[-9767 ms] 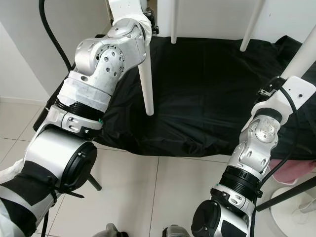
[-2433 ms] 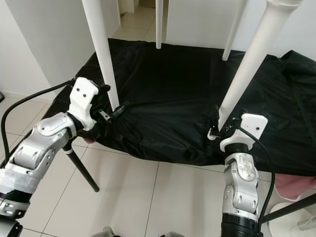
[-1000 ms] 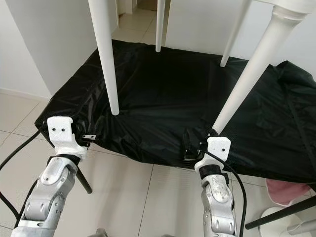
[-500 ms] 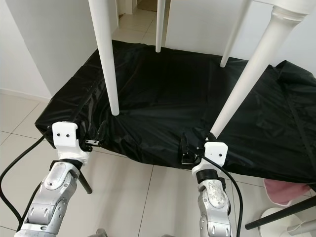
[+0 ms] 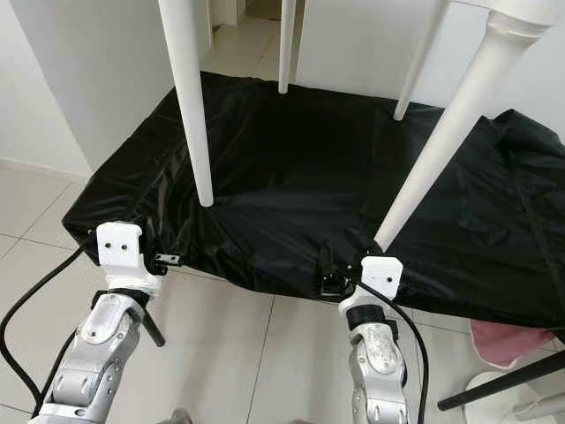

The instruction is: Building children table

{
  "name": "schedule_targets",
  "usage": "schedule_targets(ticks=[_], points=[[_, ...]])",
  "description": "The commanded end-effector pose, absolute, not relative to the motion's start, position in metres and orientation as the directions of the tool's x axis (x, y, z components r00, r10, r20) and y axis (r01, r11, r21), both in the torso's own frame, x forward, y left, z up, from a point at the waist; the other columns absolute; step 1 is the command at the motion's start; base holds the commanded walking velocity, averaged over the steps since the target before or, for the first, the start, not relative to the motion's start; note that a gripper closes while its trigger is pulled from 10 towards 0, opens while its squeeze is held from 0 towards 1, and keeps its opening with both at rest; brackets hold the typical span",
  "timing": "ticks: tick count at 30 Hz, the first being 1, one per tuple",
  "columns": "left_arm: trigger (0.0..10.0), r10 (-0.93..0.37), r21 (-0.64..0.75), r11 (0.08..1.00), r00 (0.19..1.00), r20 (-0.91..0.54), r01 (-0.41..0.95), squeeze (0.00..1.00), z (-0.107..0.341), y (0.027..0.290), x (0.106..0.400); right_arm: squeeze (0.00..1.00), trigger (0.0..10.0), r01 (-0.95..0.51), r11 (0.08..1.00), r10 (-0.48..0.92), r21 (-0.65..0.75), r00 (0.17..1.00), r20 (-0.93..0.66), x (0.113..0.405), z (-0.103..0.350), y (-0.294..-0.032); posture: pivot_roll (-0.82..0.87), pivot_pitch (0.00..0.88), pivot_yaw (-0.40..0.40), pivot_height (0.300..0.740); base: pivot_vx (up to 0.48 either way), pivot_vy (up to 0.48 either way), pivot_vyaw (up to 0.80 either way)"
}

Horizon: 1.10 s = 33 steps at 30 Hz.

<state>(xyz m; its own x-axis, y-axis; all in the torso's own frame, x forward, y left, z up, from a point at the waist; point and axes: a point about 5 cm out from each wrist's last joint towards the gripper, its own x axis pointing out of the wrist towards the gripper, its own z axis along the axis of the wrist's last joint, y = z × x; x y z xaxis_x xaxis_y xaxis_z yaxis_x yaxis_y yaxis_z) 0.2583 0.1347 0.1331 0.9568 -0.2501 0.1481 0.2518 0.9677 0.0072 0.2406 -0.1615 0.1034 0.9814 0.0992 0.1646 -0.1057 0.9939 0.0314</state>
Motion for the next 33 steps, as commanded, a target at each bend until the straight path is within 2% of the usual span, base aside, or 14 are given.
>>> schedule_targets(ticks=[1,7,11,12,14,15,19,20,22,25,27,33], points=[[10.0,-0.475,0.058,0.88,0.874,0.1,0.471,0.0,0.119,0.121,0.248,0.0,10.0,-0.263,0.964,0.257,0.037,0.96,0.115,0.238,0.094,-0.151,0.02,0.019,-0.061,0.74,0.0,0.0,0.0],[10.0,-0.611,0.096,0.79,0.791,0.043,0.605,0.0,0.106,0.115,0.238,0.0,10.0,-0.393,0.92,0.393,-0.017,0.917,0.067,0.237,0.088,-0.144,0.01,0.016,-0.061,0.74,0.0,0.0,0.0],[10.0,-0.641,0.114,0.765,0.768,0.025,0.634,0.0,0.102,0.116,0.236,0.0,10.0,-0.439,0.897,0.441,-0.042,0.896,0.045,0.236,0.085,-0.143,0.02,0.016,-0.061,0.74,0.0,0.0,0.0],[10.0,-0.704,0.142,0.703,0.71,-0.003,0.697,0.0,0.097,0.113,0.229,0.0,10.0,-0.522,0.85,0.522,-0.074,0.853,-0.008,0.23,0.077,-0.144,0.02,0.015,-0.062,0.74,0.0,0.0,0.0],[10.0,-0.704,0.142,0.703,0.71,-0.003,0.697,0.0,0.097,0.113,0.229,0.0,10.0,-0.522,0.85,0.522,-0.074,0.853,-0.008,0.23,0.077,-0.144,0.02,0.015,-0.062,0.74,0.0,0.0,0.0],[10.0,-0.747,0.166,0.648,0.663,-0.05,0.743,0.0,0.089,0.113,0.222,0.0,10.0,-0.614,0.784,0.607,-0.09,0.789,-0.094,0.221,0.067,-0.149,0.01,0.015,-0.058,0.74,0.0,0.0,0.0],[10.0,-0.78,0.198,0.581,0.61,-0.142,0.79,0.0,0.072,0.115,0.214,0.0,10.0,-0.738,0.672,0.705,-0.063,0.663,-0.251,0.206,0.049,-0.158,0.01,0.016,-0.057,0.74,0.0,0.0,0.0],[10.0,-0.78,0.198,0.581,0.61,-0.142,0.79,0.0,0.072,0.115,0.214,0.0,10.0,-0.738,0.672,0.705,-0.063,0.663,-0.251,0.206,0.049,-0.158,0.01,0.016,-0.057,0.74,0.0,0.0,0.0],[10.0,-0.787,0.197,0.562,0.592,-0.174,0.804,0.0,0.066,0.117,0.211,0.0,10.0,-0.782,0.622,0.736,-0.036,0.6,-0.313,0.198,0.041,-0.162,0.01,0.016,-0.057,0.74,0.0,0.0,0.0],[10.0,-0.787,0.205,0.551,0.586,-0.194,0.809,0.0,0.062,0.119,0.21,0.0,10.0,-0.794,0.607,0.741,-0.019,0.575,-0.347,0.195,0.035,-0.165,0.02,0.015,-0.057,0.74,0.0,0.0,0.0],[10.0,-0.787,0.205,0.551,0.586,-0.194,0.809,0.0,0.062,0.119,0.21,0.0,10.0,-0.794,0.607,0.741,-0.019,0.575,-0.347,0.195,0.035,-0.165,0.02,0.015,-0.057,0.74,0.0,0.0,0.0],[10.0,-0.737,0.16,0.572,0.59,-0.328,0.804,0.0,0.03,0.134,0.206,0.0,10.0,-0.773,0.634,0.703,0.016,0.567,-0.43,0.2,0.012,-0.174,0.02,0.014,-0.053,0.74,0.0,0.0,0.0]])
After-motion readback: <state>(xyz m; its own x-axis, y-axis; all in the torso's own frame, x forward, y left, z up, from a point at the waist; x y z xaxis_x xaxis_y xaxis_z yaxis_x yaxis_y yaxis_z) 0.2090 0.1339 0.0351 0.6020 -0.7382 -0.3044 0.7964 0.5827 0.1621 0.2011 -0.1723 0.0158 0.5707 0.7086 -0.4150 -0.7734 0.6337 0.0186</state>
